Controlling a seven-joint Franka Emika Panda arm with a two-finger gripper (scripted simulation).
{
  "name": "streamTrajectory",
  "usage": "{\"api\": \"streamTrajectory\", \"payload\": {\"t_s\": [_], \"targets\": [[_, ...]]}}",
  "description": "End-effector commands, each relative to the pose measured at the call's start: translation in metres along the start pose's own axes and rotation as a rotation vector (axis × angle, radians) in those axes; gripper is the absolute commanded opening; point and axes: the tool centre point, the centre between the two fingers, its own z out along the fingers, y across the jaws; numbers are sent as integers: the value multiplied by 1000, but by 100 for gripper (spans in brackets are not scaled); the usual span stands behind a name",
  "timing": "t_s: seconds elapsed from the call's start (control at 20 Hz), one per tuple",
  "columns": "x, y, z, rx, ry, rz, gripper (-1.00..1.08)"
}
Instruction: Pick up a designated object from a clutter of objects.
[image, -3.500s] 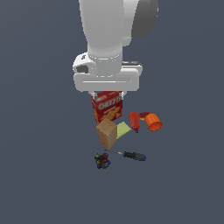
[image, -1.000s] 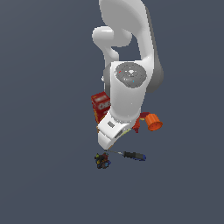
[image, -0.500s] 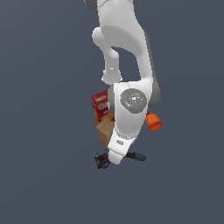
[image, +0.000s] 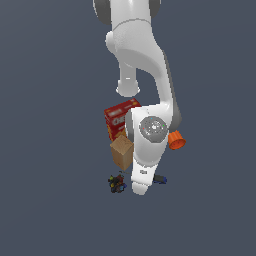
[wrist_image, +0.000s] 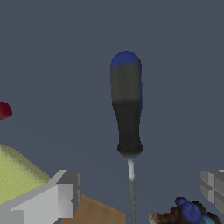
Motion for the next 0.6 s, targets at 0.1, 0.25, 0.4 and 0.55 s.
{"api": "streamTrajectory", "payload": {"t_s": [0.1,0.25,0.4,0.55], "targets": [[3,1,8,0,4,-39,100],[3,1,10,0,4,-46,100],[3,0,11,0,3,-41,100],[3,0,19,0,4,-42,100]]}}
